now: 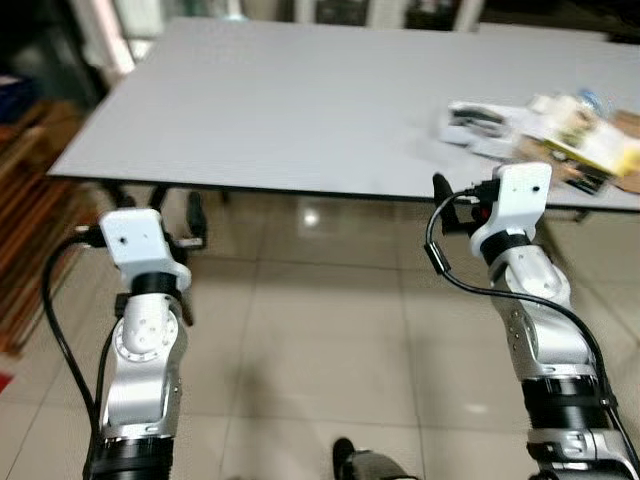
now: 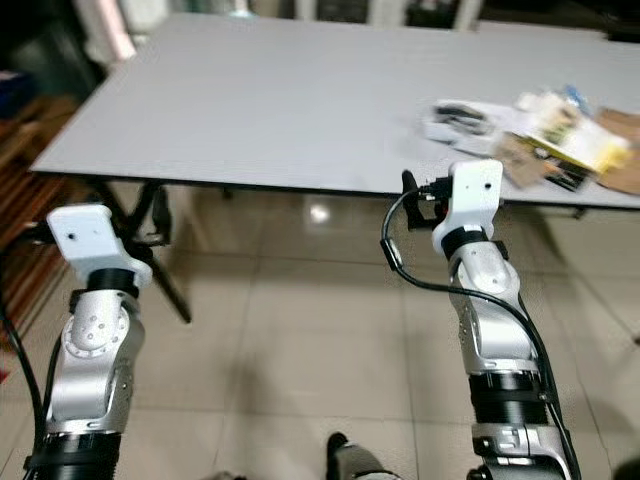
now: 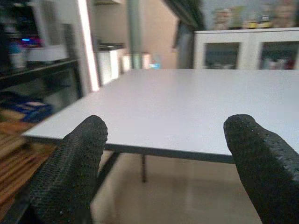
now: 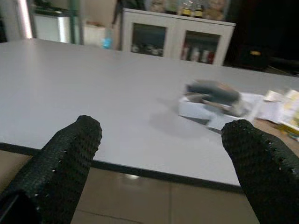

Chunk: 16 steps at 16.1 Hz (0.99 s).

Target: Picking trash to rubbish bin

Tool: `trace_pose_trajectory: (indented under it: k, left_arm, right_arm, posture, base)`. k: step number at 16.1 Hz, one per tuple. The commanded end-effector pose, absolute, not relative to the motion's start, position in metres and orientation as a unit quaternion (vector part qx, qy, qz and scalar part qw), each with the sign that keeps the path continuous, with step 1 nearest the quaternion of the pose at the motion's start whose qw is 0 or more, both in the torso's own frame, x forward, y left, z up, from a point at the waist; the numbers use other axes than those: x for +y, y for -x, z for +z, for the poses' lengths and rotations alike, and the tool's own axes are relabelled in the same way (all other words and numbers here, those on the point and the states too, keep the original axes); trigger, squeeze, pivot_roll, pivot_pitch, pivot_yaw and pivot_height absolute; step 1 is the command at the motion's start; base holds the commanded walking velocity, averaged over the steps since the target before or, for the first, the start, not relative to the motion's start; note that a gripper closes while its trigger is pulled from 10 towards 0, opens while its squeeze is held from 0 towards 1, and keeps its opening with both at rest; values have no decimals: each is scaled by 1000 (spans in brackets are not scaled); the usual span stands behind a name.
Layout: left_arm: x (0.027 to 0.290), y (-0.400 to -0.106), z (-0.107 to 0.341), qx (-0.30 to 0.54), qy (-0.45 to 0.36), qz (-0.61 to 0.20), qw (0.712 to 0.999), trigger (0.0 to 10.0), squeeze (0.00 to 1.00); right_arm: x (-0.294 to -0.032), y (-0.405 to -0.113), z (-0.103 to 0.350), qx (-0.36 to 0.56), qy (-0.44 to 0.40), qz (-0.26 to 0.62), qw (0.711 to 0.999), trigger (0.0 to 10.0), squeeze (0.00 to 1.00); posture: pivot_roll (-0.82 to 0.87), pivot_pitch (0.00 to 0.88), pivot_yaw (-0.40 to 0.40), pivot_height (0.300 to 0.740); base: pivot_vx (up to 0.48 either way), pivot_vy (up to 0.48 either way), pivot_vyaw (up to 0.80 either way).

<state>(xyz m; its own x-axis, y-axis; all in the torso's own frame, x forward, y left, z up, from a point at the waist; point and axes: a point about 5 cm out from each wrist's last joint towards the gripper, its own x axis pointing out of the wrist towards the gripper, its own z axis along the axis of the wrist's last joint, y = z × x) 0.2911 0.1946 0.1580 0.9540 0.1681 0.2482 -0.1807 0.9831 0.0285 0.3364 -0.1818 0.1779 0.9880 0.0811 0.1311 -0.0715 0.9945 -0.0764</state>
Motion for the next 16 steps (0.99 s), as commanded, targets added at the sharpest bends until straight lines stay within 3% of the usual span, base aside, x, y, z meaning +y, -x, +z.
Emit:
trace_pose_trajectory:
  k: [1, 16]
  left_arm:
    - [194, -292, 159, -122, -25, 82, 989, 10000, 0]
    - [193, -284, 158, -102, -22, 66, 992, 10000, 0]
  right_arm:
    - [-180, -339, 183, -81, 35, 35, 995, 10000, 0]
    - [-181, -325, 174, -63, 40, 33, 997, 10000, 0]
  posture:
    - [-131, 92, 27, 740]
    - [-127, 176, 32, 740]
  base:
    - [0, 0, -763]
    - [0, 0, -748]
